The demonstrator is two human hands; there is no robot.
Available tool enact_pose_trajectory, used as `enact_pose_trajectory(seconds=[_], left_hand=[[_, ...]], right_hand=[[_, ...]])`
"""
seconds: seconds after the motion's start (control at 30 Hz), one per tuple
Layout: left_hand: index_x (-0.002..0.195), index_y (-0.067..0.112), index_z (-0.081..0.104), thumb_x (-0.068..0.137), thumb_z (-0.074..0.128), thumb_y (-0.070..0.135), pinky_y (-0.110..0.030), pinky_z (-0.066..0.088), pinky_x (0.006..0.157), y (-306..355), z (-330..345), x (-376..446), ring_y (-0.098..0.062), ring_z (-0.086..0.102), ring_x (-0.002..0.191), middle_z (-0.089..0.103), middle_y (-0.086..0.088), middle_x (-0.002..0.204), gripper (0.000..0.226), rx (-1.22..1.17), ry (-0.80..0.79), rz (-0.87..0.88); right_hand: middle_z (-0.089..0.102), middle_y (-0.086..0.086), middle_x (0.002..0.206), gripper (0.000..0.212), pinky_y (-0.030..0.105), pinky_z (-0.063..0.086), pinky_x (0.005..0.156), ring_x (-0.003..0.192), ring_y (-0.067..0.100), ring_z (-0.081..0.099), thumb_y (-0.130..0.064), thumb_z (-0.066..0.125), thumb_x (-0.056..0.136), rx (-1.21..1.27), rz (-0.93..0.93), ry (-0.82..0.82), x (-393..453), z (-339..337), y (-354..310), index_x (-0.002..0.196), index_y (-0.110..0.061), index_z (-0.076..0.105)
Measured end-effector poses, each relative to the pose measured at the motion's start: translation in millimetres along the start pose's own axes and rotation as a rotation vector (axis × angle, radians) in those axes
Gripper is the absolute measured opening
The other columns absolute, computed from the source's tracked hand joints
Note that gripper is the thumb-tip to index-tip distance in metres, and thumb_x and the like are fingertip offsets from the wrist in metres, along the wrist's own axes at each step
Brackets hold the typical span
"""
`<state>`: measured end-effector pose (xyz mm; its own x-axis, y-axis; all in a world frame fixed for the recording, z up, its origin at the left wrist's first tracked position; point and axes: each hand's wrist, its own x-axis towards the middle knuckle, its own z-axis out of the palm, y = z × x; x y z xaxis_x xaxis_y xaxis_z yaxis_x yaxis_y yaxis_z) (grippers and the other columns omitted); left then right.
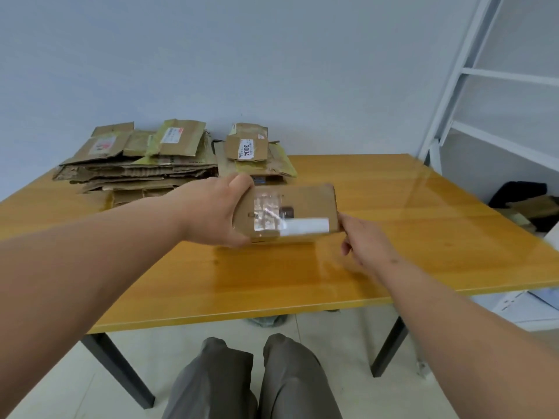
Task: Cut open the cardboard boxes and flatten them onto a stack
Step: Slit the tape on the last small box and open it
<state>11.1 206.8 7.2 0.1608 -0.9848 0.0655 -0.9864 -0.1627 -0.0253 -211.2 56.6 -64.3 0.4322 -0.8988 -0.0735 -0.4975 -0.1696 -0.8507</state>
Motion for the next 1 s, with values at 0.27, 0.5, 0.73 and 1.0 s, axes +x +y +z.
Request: enact_pose_trajectory(seconds=[0.27, 0.5, 0.73, 1.0], left_hand=[[0.151, 0.033, 0.032, 0.07, 0.054, 0.065, -0.032, 0.041, 0.092, -21.2, -25.3, 10.5, -0.016, 0.047, 0.111, 0.044, -0.001, 0.142, 0.09, -0.266, -0.346, -0.286], [0.152, 0.051, 0.009, 0.062, 0.009, 0.097, -0.044, 0.03, 0.111, -12.8, -9.8, 15.0, -0.032, 0.035, 0.139, 0.025, -0.005, 0.158, 0.101, -0.18, -0.337, -0.236], [0.152, 0.049, 0.011, 0.067, 0.012, 0.095, -0.041, 0.033, 0.107, -8.3, -9.8, 9.8, -0.03, 0.038, 0.134, 0.031, -0.005, 0.15, 0.097, -0.202, -0.311, -0.224], [0.152, 0.046, 0.014, 0.081, 0.021, 0.074, -0.039, 0.032, 0.107, 1.5, -9.7, 8.6, -0.031, 0.038, 0.135, 0.03, -0.005, 0.152, 0.077, -0.234, -0.304, -0.266]], right_hand=[[0.055, 0.0, 0.073, 0.011, 0.036, 0.038, 0.057, 0.063, 0.021, 0.051, -0.025, 0.039, 0.102, -0.117, -0.264, 0.137, -14.7, 20.9, 8.4, 0.104, -0.026, 0.05], [0.058, -0.003, 0.069, 0.013, 0.035, 0.042, 0.056, 0.061, 0.016, 0.056, -0.025, 0.035, 0.103, -0.209, -0.413, 0.262, -28.4, 34.2, 11.9, 0.108, -0.028, 0.047], [0.056, -0.002, 0.068, 0.019, 0.035, 0.041, 0.054, 0.061, 0.019, 0.054, -0.022, 0.032, 0.103, -0.309, -0.416, 0.259, -20.8, 31.1, 12.8, 0.114, -0.023, 0.048], [0.05, -0.004, 0.065, 0.013, 0.029, 0.027, 0.045, 0.053, 0.016, 0.046, -0.02, 0.037, 0.102, -0.456, -0.455, 0.296, -25.8, 31.6, 31.6, 0.098, -0.019, 0.048]])
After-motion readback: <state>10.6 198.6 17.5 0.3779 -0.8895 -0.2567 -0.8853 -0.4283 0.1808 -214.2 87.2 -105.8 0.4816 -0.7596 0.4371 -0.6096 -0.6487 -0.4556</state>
